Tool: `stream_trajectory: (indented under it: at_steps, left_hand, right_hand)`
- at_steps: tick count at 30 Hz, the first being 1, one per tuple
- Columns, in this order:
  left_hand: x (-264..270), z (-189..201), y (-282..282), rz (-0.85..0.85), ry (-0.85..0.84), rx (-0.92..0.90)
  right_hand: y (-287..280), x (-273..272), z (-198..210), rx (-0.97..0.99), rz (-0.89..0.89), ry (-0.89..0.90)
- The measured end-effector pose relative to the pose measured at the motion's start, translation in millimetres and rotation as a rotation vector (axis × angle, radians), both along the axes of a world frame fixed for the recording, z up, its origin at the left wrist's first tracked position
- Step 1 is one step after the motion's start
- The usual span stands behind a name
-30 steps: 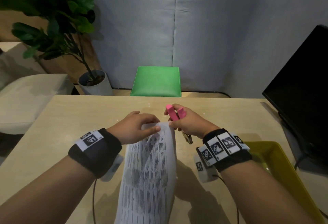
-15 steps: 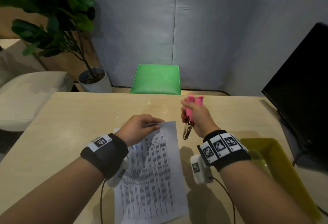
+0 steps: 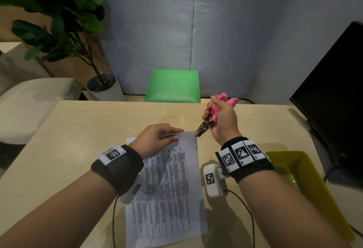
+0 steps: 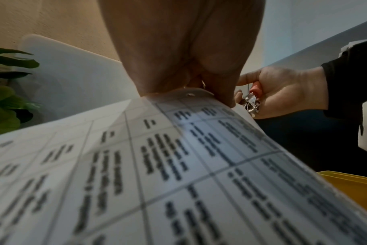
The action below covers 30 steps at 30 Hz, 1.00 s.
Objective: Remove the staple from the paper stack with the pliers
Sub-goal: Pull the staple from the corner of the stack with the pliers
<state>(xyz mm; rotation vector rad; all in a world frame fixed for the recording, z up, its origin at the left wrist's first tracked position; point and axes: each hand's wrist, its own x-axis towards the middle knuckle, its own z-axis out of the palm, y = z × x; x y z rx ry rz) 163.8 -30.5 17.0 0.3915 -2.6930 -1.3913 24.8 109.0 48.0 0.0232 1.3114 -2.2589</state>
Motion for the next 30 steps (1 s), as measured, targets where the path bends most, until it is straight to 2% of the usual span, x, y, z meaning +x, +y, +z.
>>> stream_trajectory:
  at_steps: [15,30]
  left_hand:
    - [-5.5,-0.7,0.3,-0.013,0.010,0.011]
    - [-4.8,-2.3,-1.9,-0.036,-0.005,-0.002]
  right_hand:
    - [-16.3,5.9,-6.7,-0.007,0.058,-0.025]
    - [-23.3,2.8,-19.2,0.014,-0.006,-0.044]
